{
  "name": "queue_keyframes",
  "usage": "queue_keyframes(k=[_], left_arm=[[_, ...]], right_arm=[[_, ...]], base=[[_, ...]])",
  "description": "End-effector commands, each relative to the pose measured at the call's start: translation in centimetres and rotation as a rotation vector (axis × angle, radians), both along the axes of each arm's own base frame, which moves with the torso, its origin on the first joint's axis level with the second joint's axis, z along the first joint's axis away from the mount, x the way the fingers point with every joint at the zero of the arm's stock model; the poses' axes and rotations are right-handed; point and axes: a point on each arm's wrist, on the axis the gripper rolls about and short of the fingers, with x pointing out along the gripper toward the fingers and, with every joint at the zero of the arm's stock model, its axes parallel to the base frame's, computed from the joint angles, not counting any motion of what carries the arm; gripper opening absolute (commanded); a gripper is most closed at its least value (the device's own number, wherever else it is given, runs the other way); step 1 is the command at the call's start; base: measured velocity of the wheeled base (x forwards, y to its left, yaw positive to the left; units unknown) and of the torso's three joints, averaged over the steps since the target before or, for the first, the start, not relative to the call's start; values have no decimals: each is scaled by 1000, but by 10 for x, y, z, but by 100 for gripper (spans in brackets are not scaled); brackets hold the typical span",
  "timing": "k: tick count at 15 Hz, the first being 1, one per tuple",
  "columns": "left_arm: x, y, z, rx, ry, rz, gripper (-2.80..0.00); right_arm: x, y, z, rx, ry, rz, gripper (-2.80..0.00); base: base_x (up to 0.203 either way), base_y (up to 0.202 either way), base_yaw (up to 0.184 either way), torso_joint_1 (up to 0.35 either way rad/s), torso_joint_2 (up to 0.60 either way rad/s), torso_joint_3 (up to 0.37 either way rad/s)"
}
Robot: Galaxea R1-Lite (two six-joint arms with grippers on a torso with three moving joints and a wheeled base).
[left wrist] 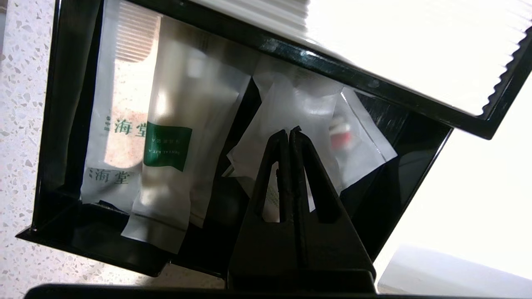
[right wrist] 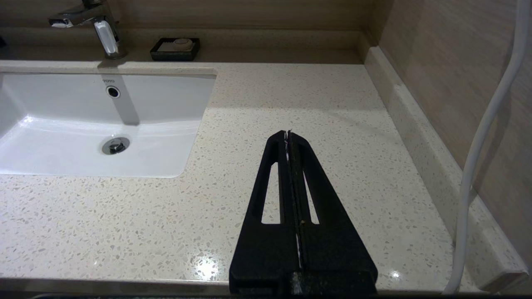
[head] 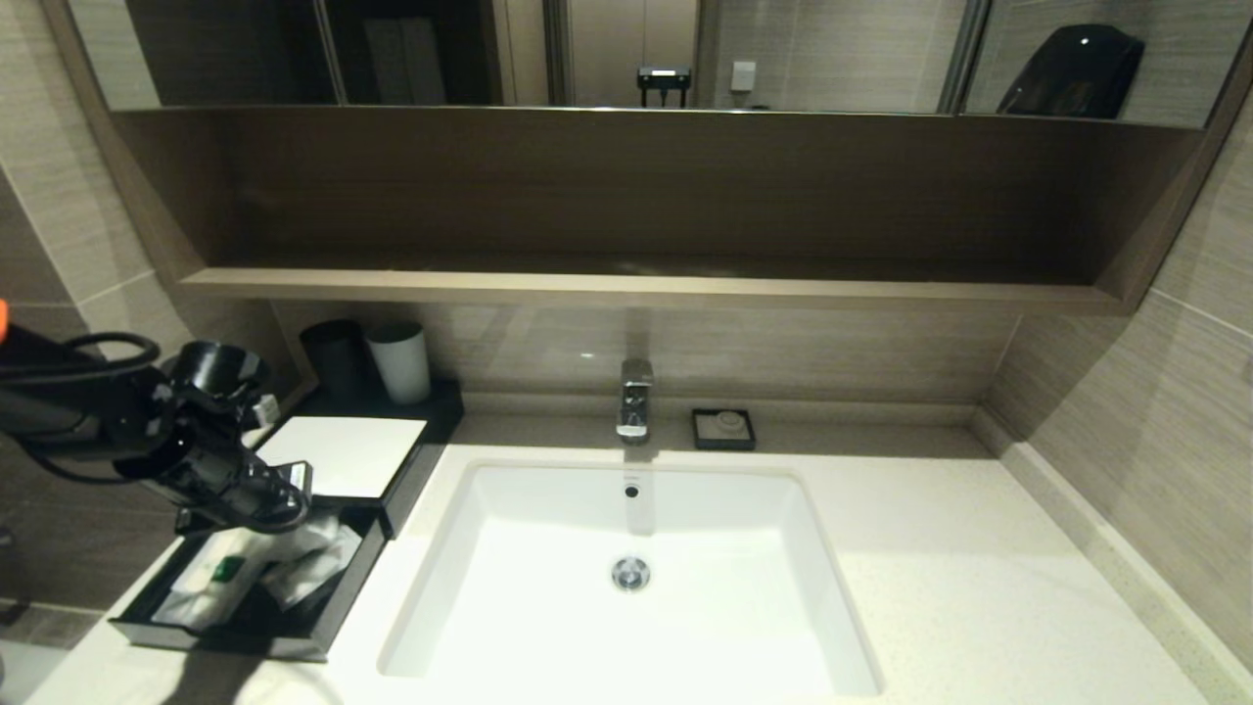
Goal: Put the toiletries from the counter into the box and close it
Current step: Place the bathroom toiletry into the drawer
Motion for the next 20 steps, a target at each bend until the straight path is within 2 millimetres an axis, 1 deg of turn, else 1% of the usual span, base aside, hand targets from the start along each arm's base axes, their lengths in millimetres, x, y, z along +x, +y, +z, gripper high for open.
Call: queue_keyframes(k=[1,3,7,11,14,19,20], left_arm=[[-2,0,0,-3,5,1,-280],[-3,0,-1,-3,11,-1,-280],[-10,-2,9,-4,10,-3,-280],[-12,-2,11,-8,22,-3,-280],[-13,-2,6,-13,56,-5,-280],[-2,-1,-13,-20,91,-5,-280],[-1,-1,-13,-20,90,-5,-280]], right_arm=[[0,0,0,-1,1,1,-280],[0,0,0,-1,-1,0,-280],[0,0,0,0,-1,0,-280],[0,0,0,-1,0,0,-280],[0,0,0,-1,0,0,-280],[0,0,0,-1,-1,0,-280],[0,0,0,0,-1,0,-280]], base=[[0,0,0,0,0,0],[0,0,0,0,0,0],[0,0,0,0,0,0],[0,0,0,0,0,0],[0,0,0,0,0,0],[0,0,0,0,0,0],[0,0,0,0,0,0]])
